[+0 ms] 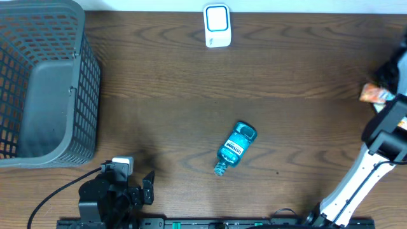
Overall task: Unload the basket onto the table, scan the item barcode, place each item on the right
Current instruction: 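Move the Kleenex pack right and set it past the table edge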
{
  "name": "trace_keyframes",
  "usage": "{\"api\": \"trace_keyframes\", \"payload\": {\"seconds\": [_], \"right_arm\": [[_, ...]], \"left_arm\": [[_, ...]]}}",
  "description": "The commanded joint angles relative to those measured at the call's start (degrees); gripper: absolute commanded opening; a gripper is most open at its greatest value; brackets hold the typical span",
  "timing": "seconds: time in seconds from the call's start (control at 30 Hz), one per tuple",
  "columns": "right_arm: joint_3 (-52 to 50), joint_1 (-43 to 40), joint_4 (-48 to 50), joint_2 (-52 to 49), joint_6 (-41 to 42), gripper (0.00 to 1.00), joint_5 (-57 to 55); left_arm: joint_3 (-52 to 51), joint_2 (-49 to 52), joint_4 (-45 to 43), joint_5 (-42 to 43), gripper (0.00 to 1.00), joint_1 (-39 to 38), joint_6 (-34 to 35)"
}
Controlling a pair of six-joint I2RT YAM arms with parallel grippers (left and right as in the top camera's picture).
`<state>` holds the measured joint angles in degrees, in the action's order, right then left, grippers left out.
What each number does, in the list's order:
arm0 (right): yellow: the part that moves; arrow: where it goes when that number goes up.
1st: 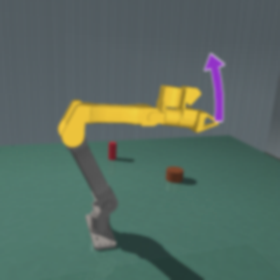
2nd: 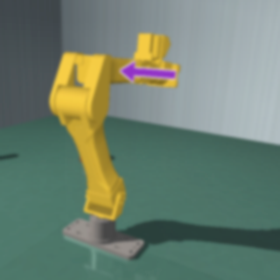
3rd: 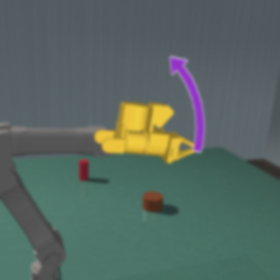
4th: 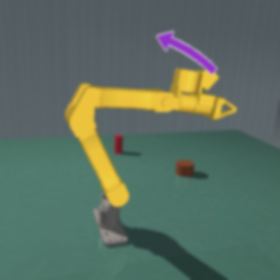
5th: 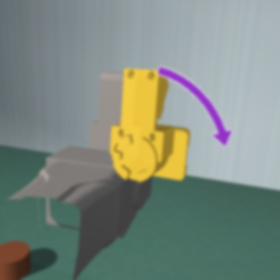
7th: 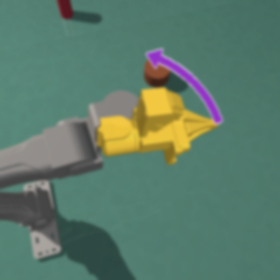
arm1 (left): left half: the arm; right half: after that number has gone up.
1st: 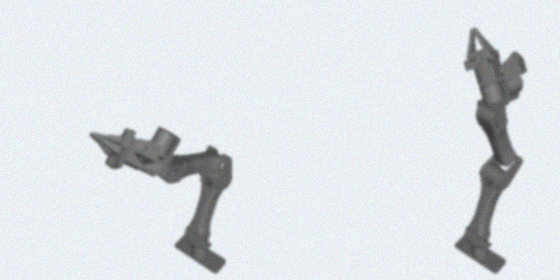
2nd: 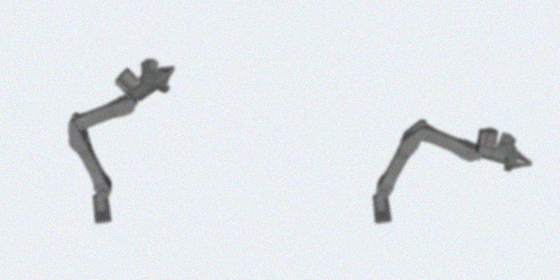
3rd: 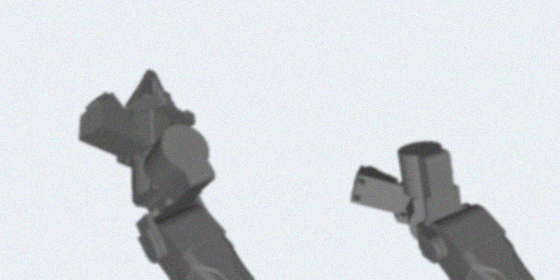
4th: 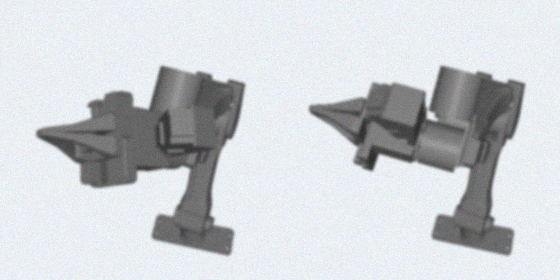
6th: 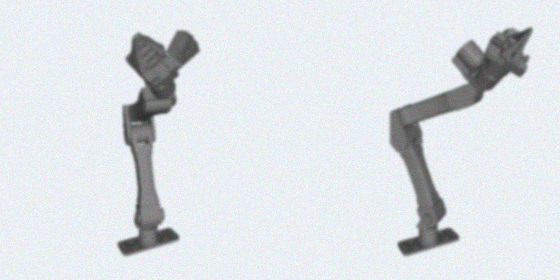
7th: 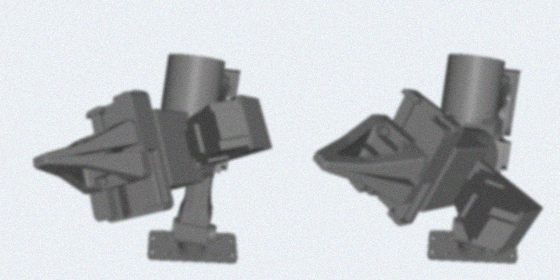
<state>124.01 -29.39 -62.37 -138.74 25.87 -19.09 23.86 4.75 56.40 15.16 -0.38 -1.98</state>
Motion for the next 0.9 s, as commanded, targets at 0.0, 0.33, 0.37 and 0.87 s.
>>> {"api": "trace_keyframes", "payload": {"seconds": [0.0,0.33,0.37,0.87], "right_arm": [[0.09,-2.27,-0.24,1.03,-4.66,0.99,10.27],[0.11,-4.42,2.51,16.59,-5.55,0.99,42.05],[0.11,-4.15,2.82,18.40,-5.51,0.99,49.42],[0.04,20.59,-5.40,26.10,-7.76,0.99,88.63]], "left_arm": [[0.52,-0.22,0.07,0.70,0.97,0.26,-0.79],[0.52,-0.22,0.04,0.70,0.97,0.26,-0.79],[0.52,-0.22,0.04,0.70,0.97,0.26,-0.79],[0.52,-0.22,0.07,0.70,0.97,0.26,-0.79]]}}
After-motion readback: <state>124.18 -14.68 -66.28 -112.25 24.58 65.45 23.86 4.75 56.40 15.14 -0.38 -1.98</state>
